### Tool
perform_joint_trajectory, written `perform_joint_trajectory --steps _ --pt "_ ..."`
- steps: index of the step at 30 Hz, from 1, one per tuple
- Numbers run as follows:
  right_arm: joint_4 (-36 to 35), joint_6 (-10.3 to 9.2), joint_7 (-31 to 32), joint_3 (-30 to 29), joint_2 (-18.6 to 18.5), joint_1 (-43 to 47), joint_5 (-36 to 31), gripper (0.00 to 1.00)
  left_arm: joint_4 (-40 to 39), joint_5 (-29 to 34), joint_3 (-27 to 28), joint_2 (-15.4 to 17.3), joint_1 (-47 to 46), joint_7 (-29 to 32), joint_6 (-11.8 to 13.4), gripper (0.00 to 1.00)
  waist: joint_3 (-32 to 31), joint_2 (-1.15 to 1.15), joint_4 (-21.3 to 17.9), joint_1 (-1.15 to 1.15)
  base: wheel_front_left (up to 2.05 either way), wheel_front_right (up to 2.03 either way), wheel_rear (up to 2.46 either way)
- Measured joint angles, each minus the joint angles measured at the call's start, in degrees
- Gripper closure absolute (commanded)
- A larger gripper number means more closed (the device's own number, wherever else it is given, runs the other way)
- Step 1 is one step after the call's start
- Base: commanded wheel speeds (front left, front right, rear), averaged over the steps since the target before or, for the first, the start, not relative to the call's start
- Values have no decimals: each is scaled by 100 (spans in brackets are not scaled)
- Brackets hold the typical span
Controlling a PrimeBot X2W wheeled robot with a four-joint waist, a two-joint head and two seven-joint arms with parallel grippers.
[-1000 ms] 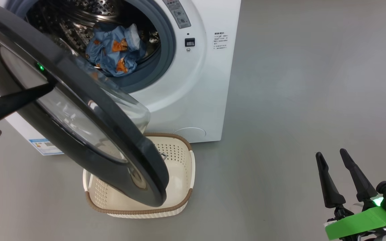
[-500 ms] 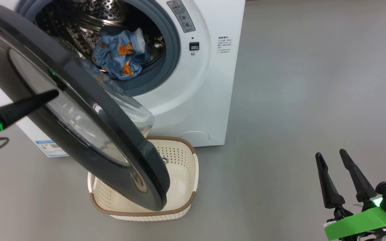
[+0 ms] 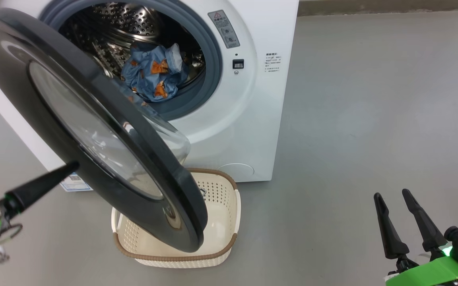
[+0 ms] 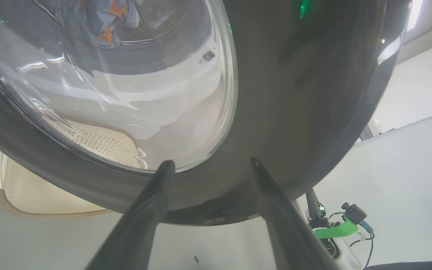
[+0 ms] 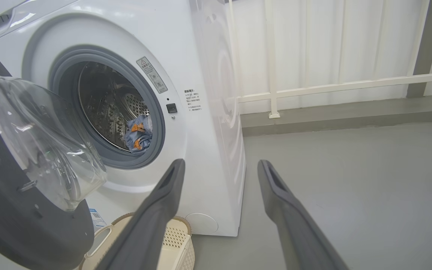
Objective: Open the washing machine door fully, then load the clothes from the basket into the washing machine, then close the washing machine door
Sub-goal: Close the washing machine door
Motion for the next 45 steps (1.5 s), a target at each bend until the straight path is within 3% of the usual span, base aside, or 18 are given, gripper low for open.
perform_joint_trajectory --steps 9,18,25,32,40,45 --pt "-3 0 0 0 2 33 0 0 -370 0 158 -300 1299 -566 0 0 2 0 55 0 0 0 0" --pt "1 0 0 -10 2 31 0 0 -354 292 309 -693 1825 -1573 0 0 82 0 153 0 0 0 0" --pt "5 0 0 -7 1 31 0 0 -75 913 71 -860 2033 -2759 0 0 83 0 194 0 0 0 0" --pt "9 0 0 -2 2 29 1 0 135 1257 -166 -1024 2035 -4390 -1 0 112 0 174 0 0 0 0" --pt "15 0 0 -5 4 29 1 0 463 1985 -901 -826 2033 -6204 -1 0 144 0 137 0 0 0 0" --pt "20 0 0 -9 3 28 1 0 777 2708 -1005 -782 2026 -6500 -1 0 151 0 78 0 0 0 0"
